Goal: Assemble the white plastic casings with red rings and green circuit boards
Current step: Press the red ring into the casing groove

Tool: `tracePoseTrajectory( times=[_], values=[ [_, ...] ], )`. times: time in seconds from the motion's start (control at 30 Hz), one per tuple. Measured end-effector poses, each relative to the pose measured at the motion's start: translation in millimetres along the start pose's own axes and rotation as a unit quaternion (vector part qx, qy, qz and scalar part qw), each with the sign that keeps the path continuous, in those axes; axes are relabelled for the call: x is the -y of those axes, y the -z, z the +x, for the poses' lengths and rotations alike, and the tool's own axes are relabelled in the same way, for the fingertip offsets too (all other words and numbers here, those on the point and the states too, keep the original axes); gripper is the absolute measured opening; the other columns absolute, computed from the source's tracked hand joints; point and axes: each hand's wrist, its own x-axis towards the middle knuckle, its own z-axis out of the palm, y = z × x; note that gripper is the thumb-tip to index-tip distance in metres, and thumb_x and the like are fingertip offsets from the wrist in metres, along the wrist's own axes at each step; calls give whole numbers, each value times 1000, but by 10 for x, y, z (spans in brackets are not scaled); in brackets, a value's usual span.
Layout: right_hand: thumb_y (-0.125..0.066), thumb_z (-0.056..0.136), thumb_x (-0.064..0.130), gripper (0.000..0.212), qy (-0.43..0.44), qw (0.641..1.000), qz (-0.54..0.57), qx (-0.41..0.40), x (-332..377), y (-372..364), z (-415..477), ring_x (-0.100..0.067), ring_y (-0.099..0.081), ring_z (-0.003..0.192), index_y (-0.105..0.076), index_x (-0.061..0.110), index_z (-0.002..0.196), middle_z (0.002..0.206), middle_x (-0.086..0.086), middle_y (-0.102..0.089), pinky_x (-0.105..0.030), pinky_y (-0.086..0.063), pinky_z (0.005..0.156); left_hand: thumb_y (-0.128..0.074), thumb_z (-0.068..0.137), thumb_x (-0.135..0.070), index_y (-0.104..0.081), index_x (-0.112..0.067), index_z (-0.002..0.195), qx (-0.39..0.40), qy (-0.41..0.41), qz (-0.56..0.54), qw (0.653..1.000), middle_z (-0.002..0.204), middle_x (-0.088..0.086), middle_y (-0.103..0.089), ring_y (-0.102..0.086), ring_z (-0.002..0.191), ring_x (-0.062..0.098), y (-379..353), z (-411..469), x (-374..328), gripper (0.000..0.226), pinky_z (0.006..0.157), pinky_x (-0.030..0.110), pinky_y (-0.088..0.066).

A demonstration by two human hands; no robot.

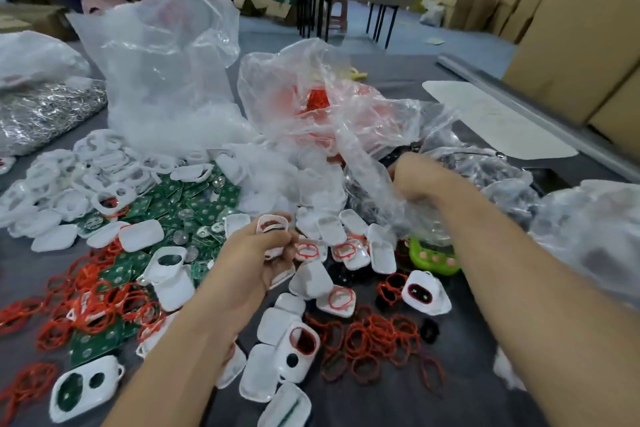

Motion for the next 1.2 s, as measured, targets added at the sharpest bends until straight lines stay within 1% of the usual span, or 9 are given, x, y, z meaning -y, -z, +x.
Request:
tracePoseTrajectory(
  times=[0.1,0.23,0.3,0.43,0.63,0.77,0.9,1.03,1.2],
  values=[
    [-51,94,0,25,2,1000,-27,15,-44,-15,34,-30,-64,83,-74,0,104,99,-16,-72,-29,-45,66,-56,92,10,-69,-4,103,20,-2,-14,1000,74,9,-70,-63,58,13,44,1,-28,22,58,21,-56],
    [-44,97,-4,27,-8,997,-75,-24,-48,-47,35,-29,-55,82,-71,-4,104,97,-15,-64,-33,-43,71,-57,92,9,-69,-2,102,30,-4,-25,999,73,9,-69,-64,60,12,30,-35,-46,20,59,19,-56],
    [-45,96,-7,27,-15,996,-88,8,-18,-29,37,-30,-58,85,-70,-4,105,102,-17,-67,-32,-44,73,-57,92,10,-68,-2,102,30,-5,-29,999,73,8,-68,-65,62,12,21,-46,-46,19,59,19,-56],
    [-47,93,-12,27,-2,990,-137,37,-27,6,55,-27,-52,73,-57,1,72,71,-10,-52,-31,-42,69,-55,93,9,-67,-2,103,32,5,-36,999,73,9,-67,-61,63,14,35,-53,-42,18,56,19,-55],
    [-46,87,-15,32,-18,981,-182,60,-43,43,-52,-17,-44,57,-48,5,63,67,-6,-48,-30,-42,61,-54,93,9,-66,-2,100,44,9,-37,998,70,9,-65,-56,59,14,47,-49,-51,18,52,19,-52],
    [-43,90,-13,31,-3,986,-166,24,-114,-50,-54,-22,-52,69,-48,6,66,69,-4,-47,-32,-44,67,-53,94,8,-65,-2,100,56,9,-38,998,69,10,-65,-54,55,14,42,-63,-60,17,52,19,-51],
    [-44,90,-10,34,0,990,-136,-48,-197,-151,-37,-15,-44,57,-48,8,61,66,-4,-49,-30,-38,59,-53,93,9,-65,-2,101,56,9,-36,998,70,10,-65,-54,60,15,48,-59,-56,18,52,18,-51],
    [-47,86,-11,28,-1,988,-153,-24,-143,-152,-64,-18,-49,61,-52,6,64,78,-10,-57,-33,-46,67,-52,94,9,-65,-2,101,59,7,-35,998,70,10,-65,-53,59,15,44,-59,-55,18,51,18,-51],
    [-46,89,-13,24,20,990,-135,-20,-116,-85,-99,-32,-63,84,-66,-1,90,103,-18,-70,-34,-48,71,-52,94,9,-65,-2,101,60,6,-32,998,70,9,-65,-53,62,16,57,-61,-44,19,51,18,-51]
  ],
)
